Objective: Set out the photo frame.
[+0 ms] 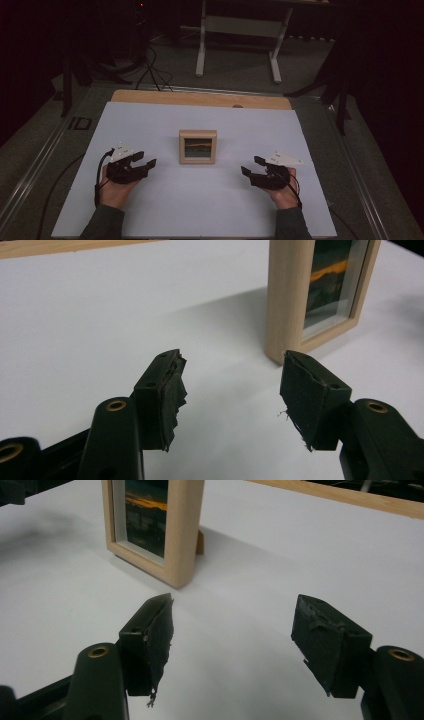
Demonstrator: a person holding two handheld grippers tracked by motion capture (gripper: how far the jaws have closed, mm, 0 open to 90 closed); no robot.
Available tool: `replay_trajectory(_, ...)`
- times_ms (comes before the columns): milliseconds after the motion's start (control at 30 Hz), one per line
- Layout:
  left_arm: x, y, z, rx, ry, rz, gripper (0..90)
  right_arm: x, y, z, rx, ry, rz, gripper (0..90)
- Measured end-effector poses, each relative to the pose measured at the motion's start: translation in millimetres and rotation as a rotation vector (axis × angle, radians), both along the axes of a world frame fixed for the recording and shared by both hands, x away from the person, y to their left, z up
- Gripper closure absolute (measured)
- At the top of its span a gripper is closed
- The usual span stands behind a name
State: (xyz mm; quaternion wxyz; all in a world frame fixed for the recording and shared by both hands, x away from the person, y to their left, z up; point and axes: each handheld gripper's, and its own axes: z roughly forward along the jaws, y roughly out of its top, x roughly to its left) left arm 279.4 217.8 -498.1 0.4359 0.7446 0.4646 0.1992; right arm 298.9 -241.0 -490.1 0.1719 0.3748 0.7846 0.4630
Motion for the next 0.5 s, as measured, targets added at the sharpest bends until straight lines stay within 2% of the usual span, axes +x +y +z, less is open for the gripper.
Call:
replay_trajectory(100, -8.0, 4.9, 0.9, 0.010, -0.011, 0.003, 41.9, -8.6, -11.0, 0.7, 0.013, -0.007, -0.018, 32.5)
replay_trajectory(233, -17.2, 12.5, 1.9, 0.002, -0.024, 0.013, 41.6, -17.3, -22.5, 1.4, 0.037, -0.028, -0.042, 32.5)
replay_trajectory(300, -21.8, 17.7, 3.1, -0.004, -0.033, 0.029, 41.6, -24.7, -33.6, -0.2, 0.053, -0.041, -0.067, 32.5)
replay_trajectory(400, -28.8, 27.0, 4.3, -0.028, -0.047, 0.055, 41.6, -28.7, -40.5, -1.3, 0.063, -0.053, -0.084, 32.5)
replay_trajectory(500, -33.7, 34.5, 4.9, -0.033, -0.054, 0.076, 41.3, -31.4, -45.3, -1.0, 0.076, -0.065, -0.097, 31.9)
